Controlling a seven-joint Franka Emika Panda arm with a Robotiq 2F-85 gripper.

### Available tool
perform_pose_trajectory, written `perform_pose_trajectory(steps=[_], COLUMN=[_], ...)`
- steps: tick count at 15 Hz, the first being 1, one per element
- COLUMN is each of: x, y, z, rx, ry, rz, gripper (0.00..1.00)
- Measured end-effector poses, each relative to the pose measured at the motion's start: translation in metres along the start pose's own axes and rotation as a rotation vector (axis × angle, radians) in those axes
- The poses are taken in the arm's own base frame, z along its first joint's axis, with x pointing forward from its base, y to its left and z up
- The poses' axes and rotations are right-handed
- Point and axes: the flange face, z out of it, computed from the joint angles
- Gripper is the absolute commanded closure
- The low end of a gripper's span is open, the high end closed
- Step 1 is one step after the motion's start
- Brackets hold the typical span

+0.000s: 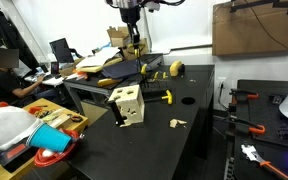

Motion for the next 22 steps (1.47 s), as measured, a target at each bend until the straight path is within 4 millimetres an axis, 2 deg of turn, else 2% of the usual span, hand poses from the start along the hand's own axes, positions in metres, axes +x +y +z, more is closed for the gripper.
perform_pose_trajectory(steps=[5,9,15,20,21,22], x=[-0.017,-0.026,-0.028,-0.025,-0.024,-0.023], y=[0.016,0.019,0.022,0.019,0.017,0.015], z=[-0.018,-0.025,-0.029,-0.030,-0.030,-0.030], rx=[0.005,0.021,0.044,0.126,0.158,0.193], ry=[-0.082,-0.121,-0.140,-0.070,-0.041,-0.012], rz=[-0.048,-0.113,-0.290,-0.471,-0.457,-0.418], gripper=[0.96,0.96,0.96,0.96,0.84,0.84])
